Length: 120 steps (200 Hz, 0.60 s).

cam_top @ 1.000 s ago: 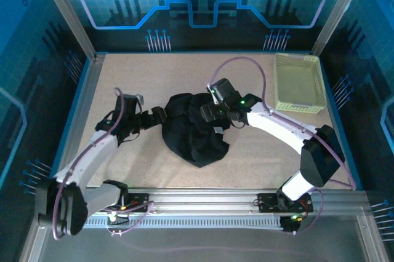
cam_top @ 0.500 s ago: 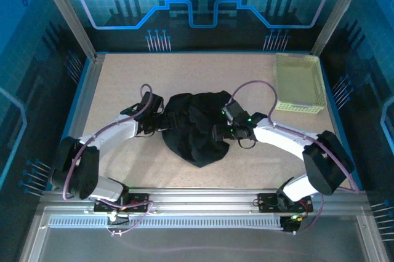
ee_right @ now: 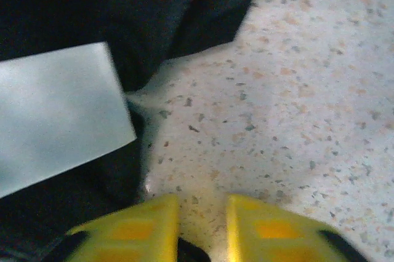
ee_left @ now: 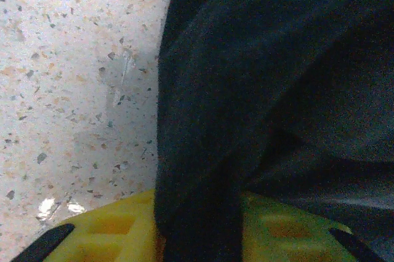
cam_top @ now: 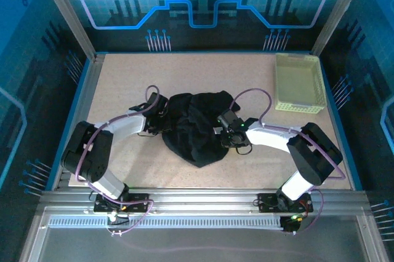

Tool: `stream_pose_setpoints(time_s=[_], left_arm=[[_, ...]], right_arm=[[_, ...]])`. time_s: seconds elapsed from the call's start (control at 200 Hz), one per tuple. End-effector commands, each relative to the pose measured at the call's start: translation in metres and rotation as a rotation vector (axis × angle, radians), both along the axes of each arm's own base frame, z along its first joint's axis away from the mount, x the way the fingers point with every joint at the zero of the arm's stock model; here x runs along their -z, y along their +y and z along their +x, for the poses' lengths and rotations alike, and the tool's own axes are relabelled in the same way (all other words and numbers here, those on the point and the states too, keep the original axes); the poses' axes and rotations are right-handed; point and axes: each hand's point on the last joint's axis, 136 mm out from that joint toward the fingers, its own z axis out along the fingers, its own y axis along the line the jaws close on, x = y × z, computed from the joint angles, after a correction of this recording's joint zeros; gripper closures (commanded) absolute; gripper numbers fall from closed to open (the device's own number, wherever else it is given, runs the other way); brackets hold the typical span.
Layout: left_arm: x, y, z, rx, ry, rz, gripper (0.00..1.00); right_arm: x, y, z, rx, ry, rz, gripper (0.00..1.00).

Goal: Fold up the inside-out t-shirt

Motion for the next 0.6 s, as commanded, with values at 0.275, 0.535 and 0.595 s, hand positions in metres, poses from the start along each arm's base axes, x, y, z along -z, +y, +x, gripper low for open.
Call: stream_pose_setpoints(time_s=[0.275,0.535,0.595], left_arm=[[-0.017,-0.003,-0.053,-0.039,-0.066,-0.102,0.79],[-0.011,-0.014,-0.065,-0.023,-0.055,-0.109,0.85],[-0.010,-0.018,-0.065,-0.015,-0.049,-0.112,0.87]], right_arm=[[-0.072,0.001,0.021,-0.033,-0.165,-0.028,0.82],[-0.039,0.002,-0.029,-0.012,-0.022,0.106,0.46],[-0.029,0.004,-0.036,-0.004,0.006,0.126,0.45]])
